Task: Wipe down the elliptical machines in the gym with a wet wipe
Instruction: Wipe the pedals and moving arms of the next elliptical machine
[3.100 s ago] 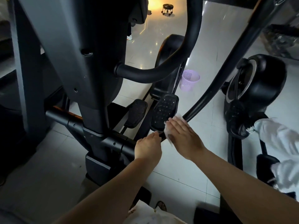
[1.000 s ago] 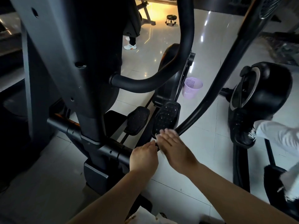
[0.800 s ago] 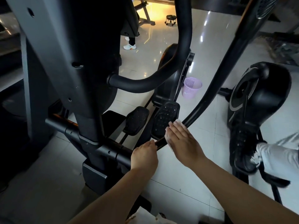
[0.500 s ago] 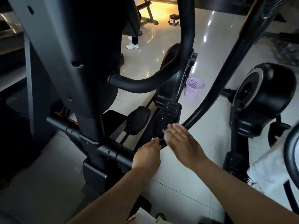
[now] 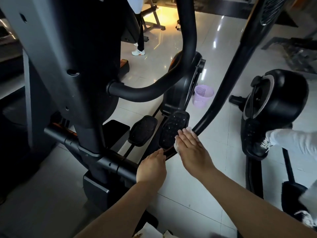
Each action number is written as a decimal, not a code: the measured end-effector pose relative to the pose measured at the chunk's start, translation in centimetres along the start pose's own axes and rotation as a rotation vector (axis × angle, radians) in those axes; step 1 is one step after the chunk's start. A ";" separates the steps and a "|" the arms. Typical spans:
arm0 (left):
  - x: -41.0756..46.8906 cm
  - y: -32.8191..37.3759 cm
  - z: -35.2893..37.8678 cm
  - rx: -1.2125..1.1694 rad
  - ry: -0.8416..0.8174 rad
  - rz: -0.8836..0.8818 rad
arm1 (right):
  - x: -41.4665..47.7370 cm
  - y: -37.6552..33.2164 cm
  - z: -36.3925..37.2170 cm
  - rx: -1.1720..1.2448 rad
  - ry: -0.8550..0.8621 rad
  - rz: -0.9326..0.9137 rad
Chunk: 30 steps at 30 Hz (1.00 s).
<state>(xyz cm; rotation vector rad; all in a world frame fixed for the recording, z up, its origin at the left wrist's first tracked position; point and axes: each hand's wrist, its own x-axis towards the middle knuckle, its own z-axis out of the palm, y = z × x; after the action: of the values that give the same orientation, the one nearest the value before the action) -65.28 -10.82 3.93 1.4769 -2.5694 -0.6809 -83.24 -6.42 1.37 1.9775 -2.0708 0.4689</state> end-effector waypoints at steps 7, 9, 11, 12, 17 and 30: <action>0.3 0.2 0.2 0.019 -0.008 0.008 | -0.7 -1.0 1.1 0.088 -0.081 -0.174; 0.2 0.3 0.1 0.027 -0.018 -0.008 | -0.3 0.5 0.2 -0.017 -0.040 -0.108; 0.0 0.4 0.0 0.027 -0.012 -0.024 | -0.2 1.6 -0.5 -0.095 0.008 -0.053; -0.1 0.5 0.0 0.031 -0.009 -0.029 | -0.3 1.6 -0.5 -0.095 0.019 -0.027; 0.2 0.9 0.6 0.063 0.014 -0.007 | -1.3 -1.9 1.5 0.115 -0.039 -0.124; 0.0 1.1 1.5 0.079 0.050 0.008 | -1.0 -2.2 0.9 0.086 -0.089 -0.096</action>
<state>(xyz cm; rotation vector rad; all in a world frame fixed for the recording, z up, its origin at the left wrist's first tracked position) -66.67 -9.86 3.06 1.4858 -2.5907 -0.5409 -80.94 -5.92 0.26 2.1728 -2.0275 0.4663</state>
